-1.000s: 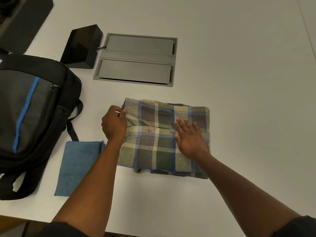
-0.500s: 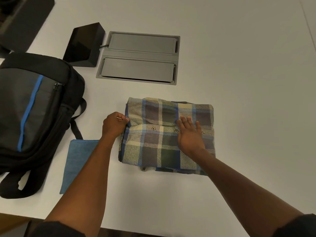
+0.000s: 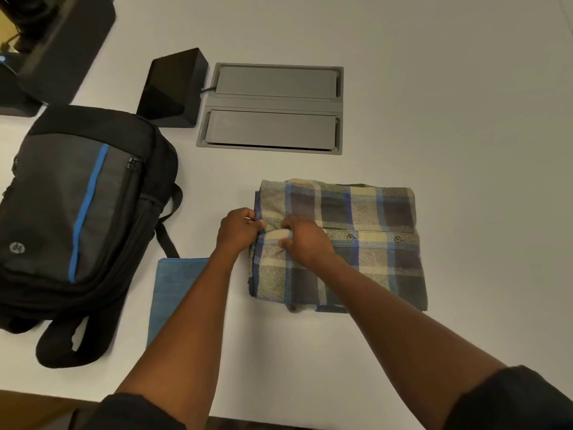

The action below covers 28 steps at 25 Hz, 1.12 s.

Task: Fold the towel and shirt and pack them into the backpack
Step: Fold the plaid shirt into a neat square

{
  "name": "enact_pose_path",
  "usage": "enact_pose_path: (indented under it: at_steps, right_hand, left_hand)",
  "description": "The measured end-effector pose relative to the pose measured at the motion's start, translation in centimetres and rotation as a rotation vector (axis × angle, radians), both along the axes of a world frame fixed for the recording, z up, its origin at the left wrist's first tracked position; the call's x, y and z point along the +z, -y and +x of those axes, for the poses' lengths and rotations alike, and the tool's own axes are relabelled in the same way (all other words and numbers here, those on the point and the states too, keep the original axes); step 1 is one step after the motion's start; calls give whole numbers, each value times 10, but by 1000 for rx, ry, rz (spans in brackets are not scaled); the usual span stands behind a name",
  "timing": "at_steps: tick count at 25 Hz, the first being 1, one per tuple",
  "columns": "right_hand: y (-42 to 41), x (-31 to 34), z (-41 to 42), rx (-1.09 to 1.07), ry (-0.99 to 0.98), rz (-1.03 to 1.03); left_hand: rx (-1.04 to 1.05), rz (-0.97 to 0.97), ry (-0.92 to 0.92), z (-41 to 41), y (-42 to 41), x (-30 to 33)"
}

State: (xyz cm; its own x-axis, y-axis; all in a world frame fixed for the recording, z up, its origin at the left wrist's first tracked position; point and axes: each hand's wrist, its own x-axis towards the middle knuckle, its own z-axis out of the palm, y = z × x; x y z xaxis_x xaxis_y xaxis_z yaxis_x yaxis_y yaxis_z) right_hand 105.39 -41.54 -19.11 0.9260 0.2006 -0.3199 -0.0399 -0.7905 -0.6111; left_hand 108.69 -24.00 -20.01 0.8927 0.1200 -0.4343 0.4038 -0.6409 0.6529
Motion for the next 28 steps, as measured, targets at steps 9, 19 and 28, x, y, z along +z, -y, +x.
enact_pose_path:
  at_steps: [9, 19, 28]
  right_hand:
    - [9, 3, 7, -161, -56, 428]
    - [27, 7, -11, -197, 257, 19]
    - [162, -29, -48, -16, 89, -501]
  left_hand:
    - [-63, -38, 6, -3, -16, -8]
    - [-40, 252, 441, -44, 37, 23]
    - [-589, 562, 196, -73, 114, -33]
